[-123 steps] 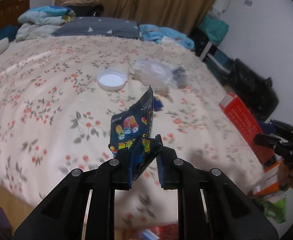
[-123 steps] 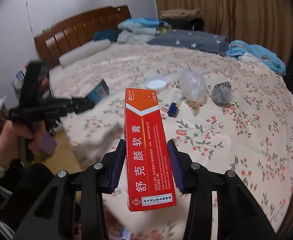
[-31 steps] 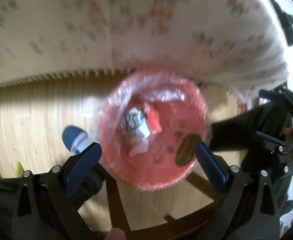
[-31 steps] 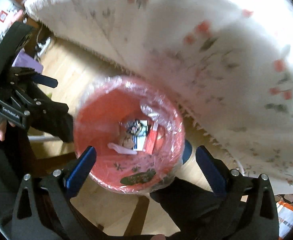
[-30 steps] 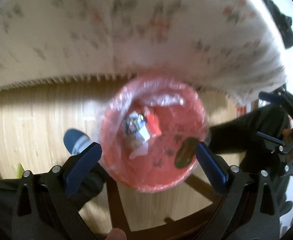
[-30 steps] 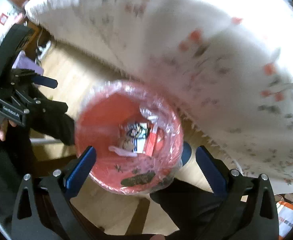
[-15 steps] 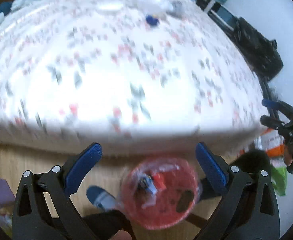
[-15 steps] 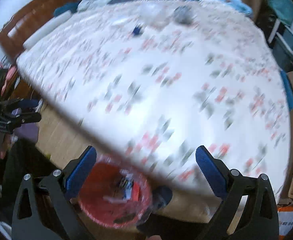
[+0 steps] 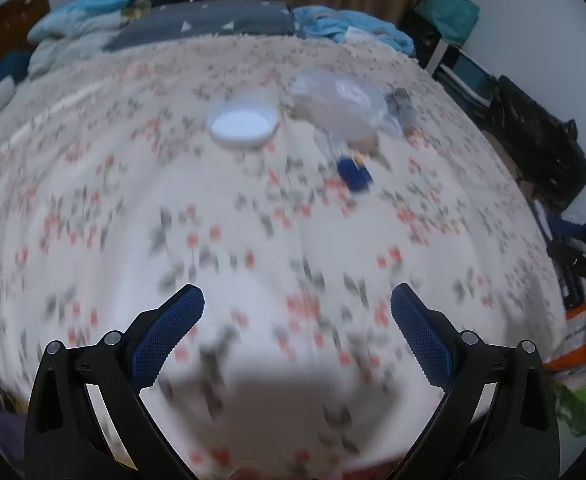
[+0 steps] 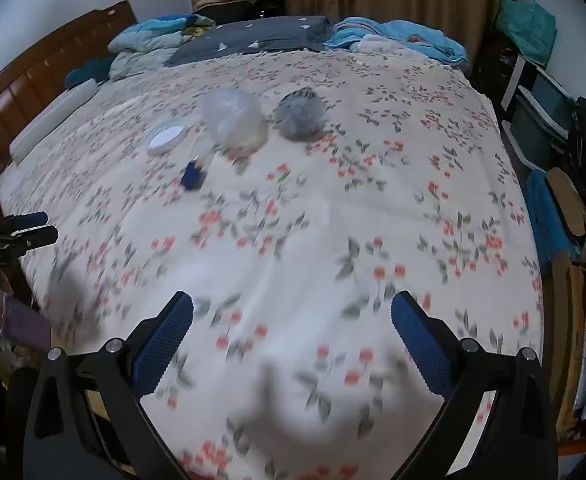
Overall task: Collect trash
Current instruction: 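Grasp the white round lid with the left tool while the right tool grasps the grey printed bag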
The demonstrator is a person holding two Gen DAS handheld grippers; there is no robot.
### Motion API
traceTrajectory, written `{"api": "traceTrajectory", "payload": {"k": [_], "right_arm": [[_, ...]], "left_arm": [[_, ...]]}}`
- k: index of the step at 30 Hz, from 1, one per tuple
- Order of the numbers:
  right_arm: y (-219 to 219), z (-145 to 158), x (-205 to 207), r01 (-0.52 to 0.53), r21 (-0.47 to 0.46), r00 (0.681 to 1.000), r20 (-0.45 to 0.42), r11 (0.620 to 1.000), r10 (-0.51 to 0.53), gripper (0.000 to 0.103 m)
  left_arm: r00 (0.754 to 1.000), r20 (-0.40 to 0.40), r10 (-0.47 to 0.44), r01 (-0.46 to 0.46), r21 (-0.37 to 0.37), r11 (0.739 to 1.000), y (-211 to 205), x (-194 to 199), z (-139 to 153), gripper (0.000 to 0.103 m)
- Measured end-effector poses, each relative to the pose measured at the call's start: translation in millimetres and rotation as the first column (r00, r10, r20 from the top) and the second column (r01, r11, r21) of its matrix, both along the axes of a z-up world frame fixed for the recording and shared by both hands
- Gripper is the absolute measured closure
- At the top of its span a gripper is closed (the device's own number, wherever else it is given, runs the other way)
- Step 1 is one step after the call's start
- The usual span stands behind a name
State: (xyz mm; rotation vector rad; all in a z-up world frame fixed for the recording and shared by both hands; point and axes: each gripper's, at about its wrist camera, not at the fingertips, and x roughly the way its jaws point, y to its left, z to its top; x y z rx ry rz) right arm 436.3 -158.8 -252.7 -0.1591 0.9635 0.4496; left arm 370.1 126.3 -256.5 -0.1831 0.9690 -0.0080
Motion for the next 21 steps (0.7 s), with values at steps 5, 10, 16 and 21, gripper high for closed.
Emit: {"api": "traceTrajectory", "payload": {"k": [5,10,16,21], "right_arm": [[17.7,-3.8,47.9,0.012,-0.019,1.000,0.025,1.000,-0.011,0.005],[38.4,-7.5,89.8,0.003,-0.046,0.998,0.062,0.999,-0.001,0.005],[59.6,-19.7,131.9,0.009,-0.062,0.997,0.077,0.998,-0.004,0.005],[74.2,-32.1,170.8,0.043,-0.055,0.996,0.075,0.998,-0.039,0.005]], "left_arm": [[0.998,0.052,-0.039,0.033,0.109,0.993,0.0,43.6,-0.3,0.006],[0.995,0.046,-0.083,0.073,0.187,0.980,-0.2,90.6,-10.1,0.006],[0.995,0.054,-0.086,0.075,0.182,0.980,8.0,135.5,-22.5,0.006],[0.996,0.048,-0.078,0.069,0.163,0.984,18.7,166.1,-35.3,0.006]]}}
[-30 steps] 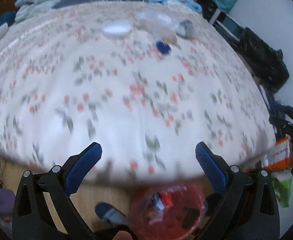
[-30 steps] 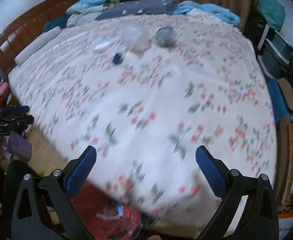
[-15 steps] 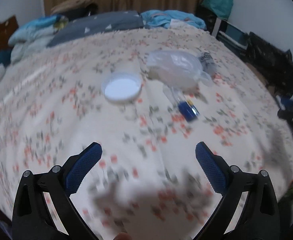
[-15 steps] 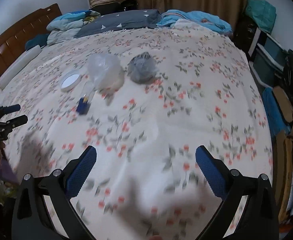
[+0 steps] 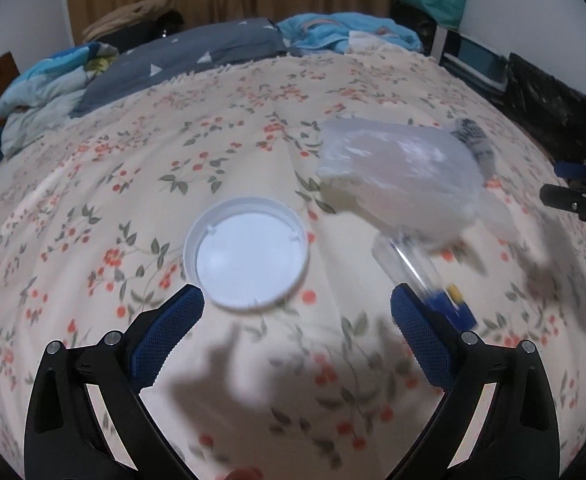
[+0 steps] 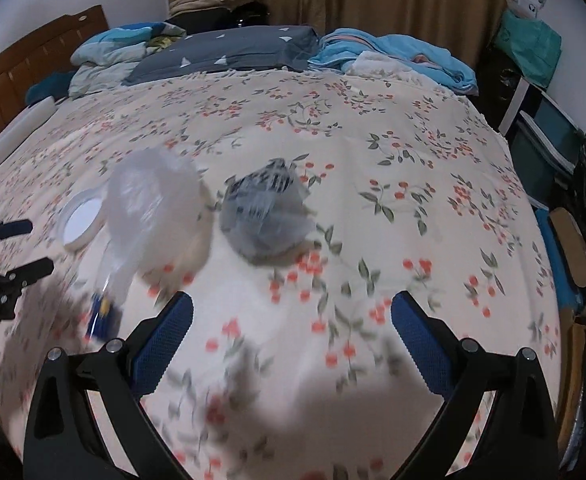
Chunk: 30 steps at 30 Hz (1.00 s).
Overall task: Collect trash
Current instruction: 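Grasp the white round lid with the left tool while the right tool grasps the grey printed bag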
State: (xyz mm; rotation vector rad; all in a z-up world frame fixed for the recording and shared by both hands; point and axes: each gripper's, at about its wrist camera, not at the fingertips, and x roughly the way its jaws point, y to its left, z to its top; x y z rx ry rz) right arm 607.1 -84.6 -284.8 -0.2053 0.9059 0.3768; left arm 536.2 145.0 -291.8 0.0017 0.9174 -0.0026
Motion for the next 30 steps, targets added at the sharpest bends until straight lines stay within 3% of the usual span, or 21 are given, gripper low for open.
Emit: {"api": "traceTrajectory", "payload": {"k": [8,11,13,14,18,22,23,25,26,27,30], "right_arm": [[18.5,-13.1,40.4,0.023,0.002,1.000,-0.011,1.000,-0.023,0.005],[20.2,-17.2,53.2,0.047,0.030,0.998,-0.030,0.998,-0.047,0.005],[22.4,-21.4,60.5,0.056,0.043,0.997,-0.047,0.998,-0.054,0.005],[23.8,-24.0,64.0,0.058,0.046,0.997,-0.057,0.997,-0.056,0.005],[30.0,-33.9,76.6,0.070,0.061,0.994,-0.089,0.996,-0.065,0.005],[33.9,-41.4,88.6,0.087,0.092,0.989,-0.131,0.992,-0.075,0.005],[35.0,-43.2,90.2,0.087,0.095,0.987,-0.141,0.992,-0.074,0.007],[37.7,-47.0,93.4,0.079,0.114,0.984,-0.168,0.990,-0.059,0.032],[38.7,-47.1,94.0,0.078,0.136,0.981,-0.185,0.988,-0.052,0.049],[39.0,-46.8,94.5,0.083,0.143,0.980,-0.191,0.986,-0.055,0.055],[39.8,-39.9,89.9,0.073,0.161,0.977,-0.210,0.984,-0.038,0.058]], "left_arm": [[0.999,-0.014,-0.035,0.035,-0.002,0.999,3.0,29.4,-18.7,0.011],[0.997,-0.049,-0.058,0.059,0.013,0.998,-0.3,36.6,-28.1,0.033],[0.994,-0.076,-0.074,0.076,0.025,0.997,-3.0,39.5,-35.8,0.055],[0.993,-0.083,-0.086,0.087,0.019,0.996,-4.1,39.6,-39.2,0.057],[0.993,-0.063,-0.095,0.095,-0.002,0.995,-7.0,35.3,-38.6,0.093],[0.994,-0.052,-0.095,0.094,-0.017,0.995,-9.6,25.8,-34.2,0.095],[0.994,-0.043,-0.096,0.095,-0.022,0.995,-9.7,22.0,-31.7,0.095],[0.995,-0.023,-0.099,0.098,-0.031,0.995,-9.4,13.9,-25.3,0.095],[0.995,-0.012,-0.100,0.100,-0.037,0.994,-9.1,8.6,-21.4,0.095],[0.995,-0.007,-0.101,0.101,-0.042,0.994,-9.0,5.0,-18.6,0.095],[0.996,0.002,-0.095,0.095,-0.053,0.994,-7.6,-9.7,-8.3,0.095]]}}
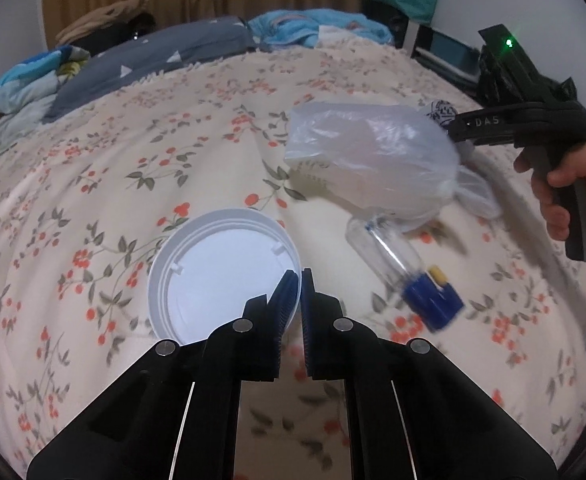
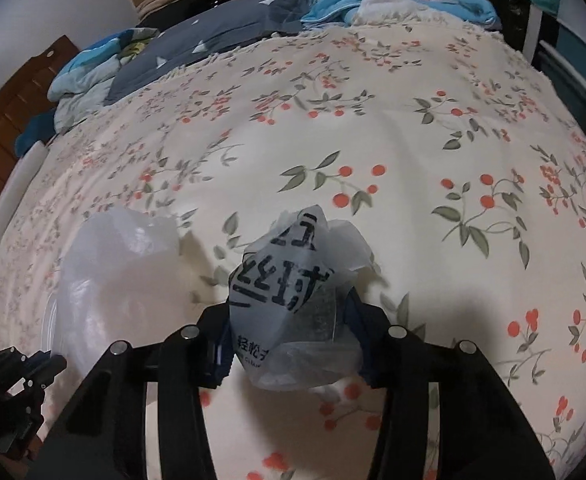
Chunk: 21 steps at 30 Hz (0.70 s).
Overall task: Collect trash
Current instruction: 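Grasp the white round lid with the left tool while the right tool grasps the grey printed bag, then carry the white lid and grey printed bag over the red bin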
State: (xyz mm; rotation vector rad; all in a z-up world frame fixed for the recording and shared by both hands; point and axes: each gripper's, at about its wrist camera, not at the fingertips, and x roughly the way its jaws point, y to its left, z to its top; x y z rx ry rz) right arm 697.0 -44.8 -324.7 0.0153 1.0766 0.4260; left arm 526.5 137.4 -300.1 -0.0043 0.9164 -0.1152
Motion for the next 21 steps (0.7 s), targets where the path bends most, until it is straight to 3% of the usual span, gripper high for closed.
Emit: {"api": "traceTrajectory", "payload": {"k": [8,16,21], "right_arm": [[-30.6,60.5,-59.8,-0.022,0.067,0.994,0.108,0.998,0.015,0.059],[-76.5,136.5,-193.8,-0.111,0.100,0.967,0.239,0.989,0.084,0.058],[-97.0,158.5,-273.8,-0.142,0.121,0.957,0.271,0.982,0.105,0.058]], "left_arm": [[0.999,0.044,0.032,-0.029,-0.055,0.998,-5.2,-59.0,40.2,0.095],[0.996,0.060,0.065,-0.058,-0.116,0.992,-25.2,-138.5,81.5,0.095],[0.996,0.076,0.046,-0.034,-0.160,0.987,-46.4,-195.3,104.6,0.095]]}}
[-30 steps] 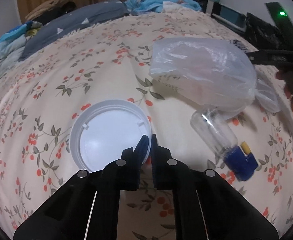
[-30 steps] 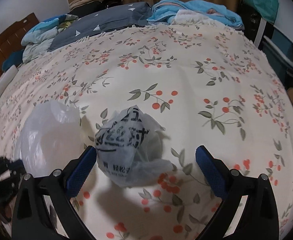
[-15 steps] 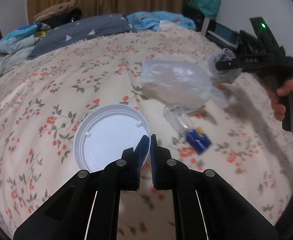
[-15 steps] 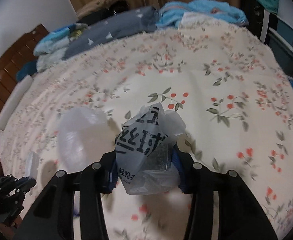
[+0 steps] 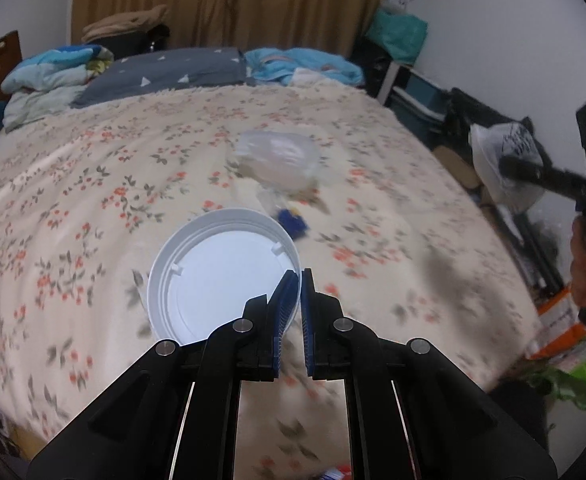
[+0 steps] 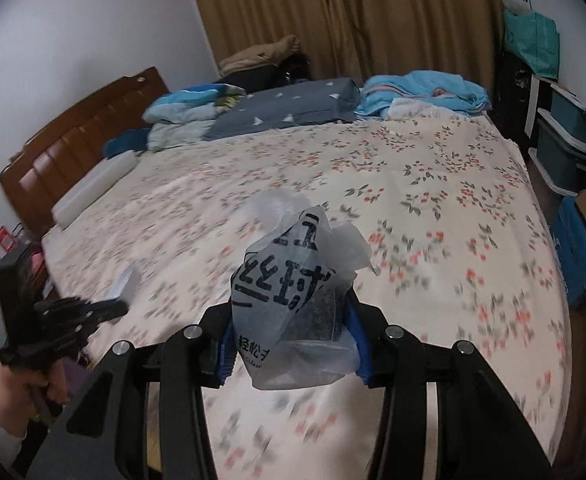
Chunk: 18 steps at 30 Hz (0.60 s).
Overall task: Collect trash
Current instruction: 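Carry the white lid and grey printed bag over the red bin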
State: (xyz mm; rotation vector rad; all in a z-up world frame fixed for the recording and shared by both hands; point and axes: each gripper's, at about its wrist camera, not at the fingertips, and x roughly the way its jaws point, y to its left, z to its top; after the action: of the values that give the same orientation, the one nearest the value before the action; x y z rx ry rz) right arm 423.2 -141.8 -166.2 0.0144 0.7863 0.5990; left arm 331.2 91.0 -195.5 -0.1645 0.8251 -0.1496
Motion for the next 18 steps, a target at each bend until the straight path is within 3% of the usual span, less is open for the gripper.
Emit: {"api": "traceTrajectory", "payload": {"k": [9,18], "right_arm": [[-19.0,24.9,-131.3,-0.060,0.007,0.997,0.051,0.998,0.060,0.058],[-21.2,2.7,-227.0,-0.141,-0.048,0.990,0.003,0.989,0.141,0.058]], "left_arm": [[1.000,0.023,-0.014,0.015,-0.054,0.998,-31.9,-93.3,26.2,0.095],[0.997,-0.058,-0.060,0.053,-0.102,0.993,-69.0,-175.8,1.4,0.095]]}}
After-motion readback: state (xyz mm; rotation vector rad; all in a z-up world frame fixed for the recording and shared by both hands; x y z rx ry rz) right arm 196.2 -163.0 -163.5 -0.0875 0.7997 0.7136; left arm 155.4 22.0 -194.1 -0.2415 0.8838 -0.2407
